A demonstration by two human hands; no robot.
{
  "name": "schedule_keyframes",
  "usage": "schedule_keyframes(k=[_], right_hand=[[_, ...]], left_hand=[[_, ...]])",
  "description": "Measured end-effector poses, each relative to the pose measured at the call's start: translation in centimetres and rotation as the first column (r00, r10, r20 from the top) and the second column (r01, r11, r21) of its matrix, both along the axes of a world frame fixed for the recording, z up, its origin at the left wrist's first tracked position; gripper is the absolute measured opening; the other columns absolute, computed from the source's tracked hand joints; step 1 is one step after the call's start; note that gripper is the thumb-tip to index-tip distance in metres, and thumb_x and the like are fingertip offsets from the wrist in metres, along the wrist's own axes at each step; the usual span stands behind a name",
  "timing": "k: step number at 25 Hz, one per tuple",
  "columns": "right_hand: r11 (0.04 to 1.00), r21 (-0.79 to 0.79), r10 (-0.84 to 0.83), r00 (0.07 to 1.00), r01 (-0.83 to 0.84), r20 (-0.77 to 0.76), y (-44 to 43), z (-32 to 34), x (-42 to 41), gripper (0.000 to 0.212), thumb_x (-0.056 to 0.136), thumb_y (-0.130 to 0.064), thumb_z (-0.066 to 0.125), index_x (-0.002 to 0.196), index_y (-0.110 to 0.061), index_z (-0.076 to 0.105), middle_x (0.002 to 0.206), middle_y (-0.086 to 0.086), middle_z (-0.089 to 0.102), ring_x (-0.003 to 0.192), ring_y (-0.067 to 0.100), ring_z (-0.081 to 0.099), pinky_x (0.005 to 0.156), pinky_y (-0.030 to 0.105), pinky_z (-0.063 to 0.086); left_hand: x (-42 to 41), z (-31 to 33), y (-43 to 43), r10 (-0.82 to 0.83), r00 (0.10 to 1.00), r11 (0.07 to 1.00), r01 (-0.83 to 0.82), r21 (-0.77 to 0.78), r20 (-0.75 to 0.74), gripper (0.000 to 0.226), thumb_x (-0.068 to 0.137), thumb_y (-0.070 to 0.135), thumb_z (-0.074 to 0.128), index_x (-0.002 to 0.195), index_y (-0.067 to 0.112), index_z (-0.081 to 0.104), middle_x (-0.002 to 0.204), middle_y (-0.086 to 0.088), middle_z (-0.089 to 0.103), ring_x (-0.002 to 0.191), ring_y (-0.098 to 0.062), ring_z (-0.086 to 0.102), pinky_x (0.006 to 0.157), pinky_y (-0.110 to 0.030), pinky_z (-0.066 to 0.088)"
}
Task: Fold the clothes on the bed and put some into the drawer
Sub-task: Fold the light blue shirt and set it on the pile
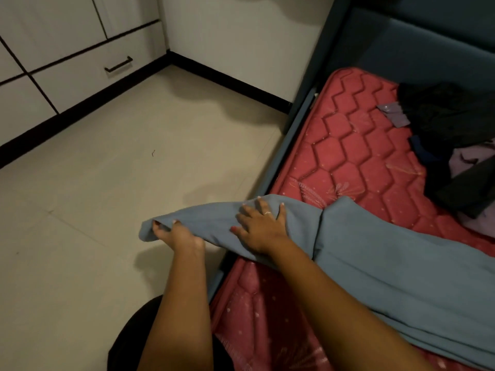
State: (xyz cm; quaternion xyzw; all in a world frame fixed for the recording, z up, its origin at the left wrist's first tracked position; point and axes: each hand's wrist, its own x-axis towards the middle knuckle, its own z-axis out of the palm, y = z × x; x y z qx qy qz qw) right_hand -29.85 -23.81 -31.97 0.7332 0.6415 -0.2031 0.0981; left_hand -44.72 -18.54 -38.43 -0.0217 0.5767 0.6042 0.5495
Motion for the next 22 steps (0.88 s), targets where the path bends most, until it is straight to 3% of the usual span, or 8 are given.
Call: schedule_keyframes(k=[2,5,7,10,13,17,20,22], right_hand=[[0.996,0.025,-0.073,0.918,0.089,-0.391,-0.2,1.8,2.0,0.053,0.1,-0.051,0.033,0.15,-0.032,0.029,0.16,-0.007,0.014,0.148,0.017,0.005,0.117,0.05,-0.006],[0.861,0.125,-0.181,0.525,0.494,-0.832,-1.6,5.7,5.4,0.046,0.103,-0.026,0.039,0.148,-0.014,0.033,0.153,-0.002,0.03,0.141,0.009,0.024,0.116,0.026,0.017],[0.744,-0.017,-0.253,0.259,0.668,-0.932,-3.7,7.9,8.4,0.046,0.104,-0.03,0.036,0.148,-0.019,0.034,0.151,-0.005,0.034,0.139,0.008,0.029,0.111,0.031,0.026],[0.608,-0.244,-0.231,-0.125,0.756,-0.965,-8.1,10.3,14.0,0.052,0.099,-0.056,0.024,0.146,-0.036,0.033,0.147,-0.007,0.042,0.132,0.012,0.038,0.1,0.042,0.034],[0.517,-0.325,0.037,-0.4,0.792,-0.916,-14.2,11.9,21.0,0.065,0.085,-0.073,0.024,0.136,-0.039,0.046,0.131,-0.005,0.059,0.119,0.017,0.054,0.1,0.049,0.041],[0.151,-0.539,0.321,-0.557,0.828,-0.766,-26.3,8.4,28.2,0.057,0.089,-0.066,0.034,0.112,-0.026,0.067,0.11,0.005,0.067,0.082,0.024,0.071,0.065,0.039,0.059],[-0.158,-0.642,0.242,-0.601,0.75,-0.761,-32.2,3.8,31.6,0.059,0.093,-0.062,0.037,0.136,-0.023,0.049,0.116,0.006,0.059,0.085,0.026,0.061,0.083,0.042,0.05],[-0.226,-0.438,-0.001,-0.45,0.87,-0.893,-31.8,2.6,32.5,0.054,0.093,-0.04,0.057,0.138,-0.013,0.047,0.111,0.007,0.059,0.083,0.02,0.057,0.081,0.035,0.05]], left_hand=[[-0.7,2.1,0.2,-0.003,0.985,0.987,0.032,0.16,-0.174,0.055,0.102,0.004,0.037,0.15,0.026,0.02,0.15,-0.003,0.035,0.126,-0.02,0.047,0.102,-0.034,0.044],[0.5,8.0,0.4,-0.03,0.943,0.901,0.168,0.4,-0.33,0.058,0.101,0.004,0.037,0.151,0.027,0.019,0.15,-0.001,0.035,0.132,-0.017,0.044,0.11,-0.037,0.038],[3.2,13.0,-0.4,-0.077,0.866,0.797,0.351,0.491,-0.495,0.059,0.1,0.009,0.04,0.151,0.031,0.019,0.154,0.0,0.031,0.137,-0.014,0.037,0.114,-0.039,0.033],[11.5,20.0,-5.8,-0.033,0.632,0.47,0.693,0.546,-0.774,0.058,0.097,0.001,0.04,0.146,0.027,0.022,0.149,0.003,0.036,0.127,0.008,0.039,0.102,-0.011,0.034],[19.9,20.8,-14.1,0.04,0.288,0.079,0.954,0.29,-0.957,0.066,0.088,0.001,0.031,0.145,0.033,0.038,0.131,-0.012,0.059,0.108,-0.029,0.056,0.093,-0.04,0.044],[26.1,13.4,-23.4,0.273,-0.585,-0.197,0.743,-0.64,-0.764,0.052,0.099,0.023,0.035,0.146,0.043,0.029,0.162,0.002,0.008,0.148,-0.032,0.002,0.111,-0.069,0.004],[26.4,8.6,-26.2,0.287,-0.728,-0.209,0.586,-0.783,-0.622,0.048,0.1,0.028,0.042,0.146,0.037,0.032,0.162,0.003,-0.002,0.148,-0.027,-0.002,0.108,-0.068,-0.003],[26.2,7.1,-26.0,0.265,-0.721,-0.162,0.621,-0.767,-0.64,0.052,0.095,0.032,0.05,0.145,0.034,0.034,0.161,0.002,0.008,0.148,-0.027,0.008,0.108,-0.069,0.002]])
